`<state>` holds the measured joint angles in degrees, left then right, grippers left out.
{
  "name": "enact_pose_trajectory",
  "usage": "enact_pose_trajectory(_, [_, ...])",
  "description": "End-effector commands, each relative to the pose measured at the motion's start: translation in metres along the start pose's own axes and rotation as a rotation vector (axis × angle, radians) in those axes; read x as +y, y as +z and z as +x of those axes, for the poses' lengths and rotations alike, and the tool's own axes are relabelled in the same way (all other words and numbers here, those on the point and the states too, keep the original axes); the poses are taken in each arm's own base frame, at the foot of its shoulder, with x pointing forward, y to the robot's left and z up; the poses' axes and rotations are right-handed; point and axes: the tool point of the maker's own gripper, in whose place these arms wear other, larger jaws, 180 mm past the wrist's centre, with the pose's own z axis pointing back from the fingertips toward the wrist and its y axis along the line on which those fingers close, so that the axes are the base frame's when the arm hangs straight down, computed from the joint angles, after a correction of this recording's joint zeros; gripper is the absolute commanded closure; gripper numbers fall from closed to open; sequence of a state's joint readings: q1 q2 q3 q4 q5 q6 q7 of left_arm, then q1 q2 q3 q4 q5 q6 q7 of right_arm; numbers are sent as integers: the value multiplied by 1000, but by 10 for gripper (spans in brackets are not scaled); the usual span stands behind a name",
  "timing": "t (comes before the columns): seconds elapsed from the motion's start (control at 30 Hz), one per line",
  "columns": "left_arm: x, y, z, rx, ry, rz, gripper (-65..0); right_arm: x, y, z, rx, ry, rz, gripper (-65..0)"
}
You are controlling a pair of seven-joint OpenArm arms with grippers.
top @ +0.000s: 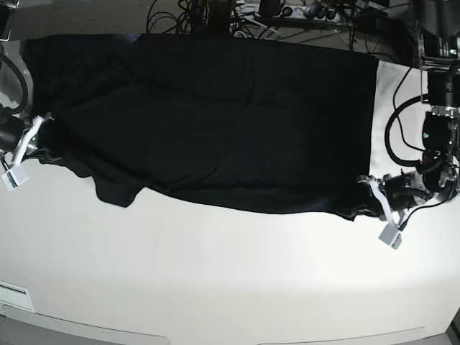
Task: Fold the T-shirt properly
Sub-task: 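Lift the hem and fold it over onto the collar with both grippers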
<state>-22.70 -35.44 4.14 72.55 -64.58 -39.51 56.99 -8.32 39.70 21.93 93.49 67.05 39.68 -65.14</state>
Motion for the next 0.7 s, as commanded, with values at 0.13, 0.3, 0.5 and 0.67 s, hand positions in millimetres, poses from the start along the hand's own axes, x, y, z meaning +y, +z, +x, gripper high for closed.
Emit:
enact_pose_trajectory(0.13, [3, 19, 23, -41, -48, 10, 0, -2, 20, 3, -11, -1, 5, 0])
enact_pose_trajectory(0.3, [-11, 17, 4, -4, 16, -67, 0, -4, 24, -12, 42, -7, -5, 0])
enact_pose_trajectory(0.5, [-19, 15, -18, 25, 66, -101, 0, -16, 41, -6, 92, 42, -36, 0])
enact_pose_trajectory(0.67, [-22, 21, -30, 62, 51, -97, 0, -19, 47, -9, 129, 47, -42, 0])
